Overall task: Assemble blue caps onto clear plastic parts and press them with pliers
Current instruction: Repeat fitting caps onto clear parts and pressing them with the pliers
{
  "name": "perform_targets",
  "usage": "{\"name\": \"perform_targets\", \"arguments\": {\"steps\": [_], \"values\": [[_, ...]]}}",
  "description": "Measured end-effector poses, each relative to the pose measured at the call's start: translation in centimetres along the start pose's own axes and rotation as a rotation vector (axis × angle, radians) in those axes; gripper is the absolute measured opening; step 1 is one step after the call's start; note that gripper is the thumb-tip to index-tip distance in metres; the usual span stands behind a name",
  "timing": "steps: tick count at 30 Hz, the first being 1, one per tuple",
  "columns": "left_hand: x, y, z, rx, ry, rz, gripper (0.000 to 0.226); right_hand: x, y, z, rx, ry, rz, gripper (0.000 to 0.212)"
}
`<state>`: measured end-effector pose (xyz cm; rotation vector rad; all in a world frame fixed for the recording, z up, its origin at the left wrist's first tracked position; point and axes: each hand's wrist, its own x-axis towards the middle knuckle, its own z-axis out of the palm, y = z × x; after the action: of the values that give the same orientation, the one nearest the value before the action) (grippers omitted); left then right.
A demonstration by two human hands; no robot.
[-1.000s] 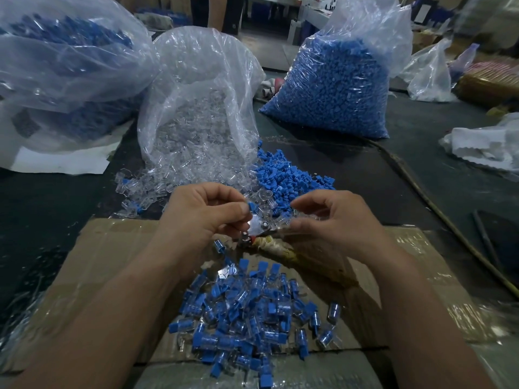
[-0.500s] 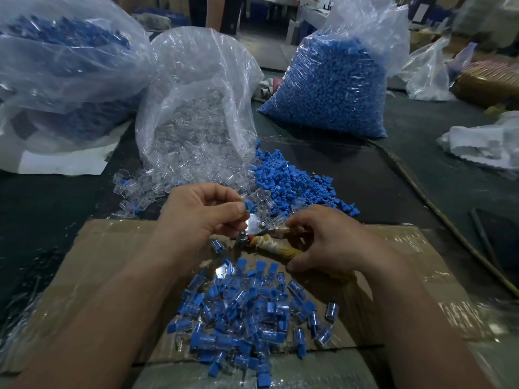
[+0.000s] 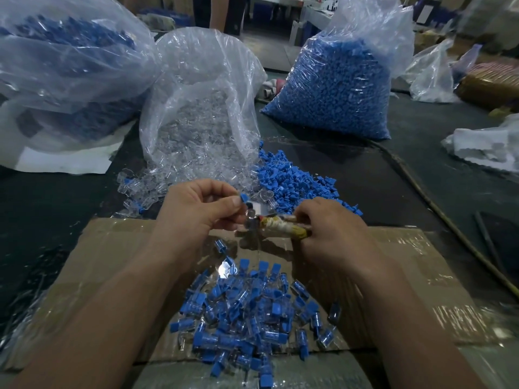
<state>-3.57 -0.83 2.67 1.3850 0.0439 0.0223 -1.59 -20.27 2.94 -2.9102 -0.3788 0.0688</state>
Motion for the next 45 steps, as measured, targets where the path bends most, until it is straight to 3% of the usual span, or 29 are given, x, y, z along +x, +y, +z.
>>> {"name": "perform_targets", "arguments": {"steps": [6, 11, 32, 45], "values": [[0.0, 0.4, -0.1, 0.014, 0.037, 0.047, 0.007, -0.2, 0.2, -0.5, 0.16, 0.135, 0.026, 0.021], [0.0, 0.4, -0.1, 0.061, 0.083, 0.104, 0.012, -0.6, -0.8, -0.5, 0.329, 0.168, -0.061, 0.029], [-0.1, 0.2, 0.2, 0.154, 0.102, 0.221, 0.019, -0.5, -1.2, 0.0, 0.285, 0.058, -0.12, 0.031], [-0.4, -0.1, 0.5, 0.216, 0.165, 0.279, 0.021, -0.6, -1.6, 0.1, 0.293, 0.107, -0.097, 0.017]]}}
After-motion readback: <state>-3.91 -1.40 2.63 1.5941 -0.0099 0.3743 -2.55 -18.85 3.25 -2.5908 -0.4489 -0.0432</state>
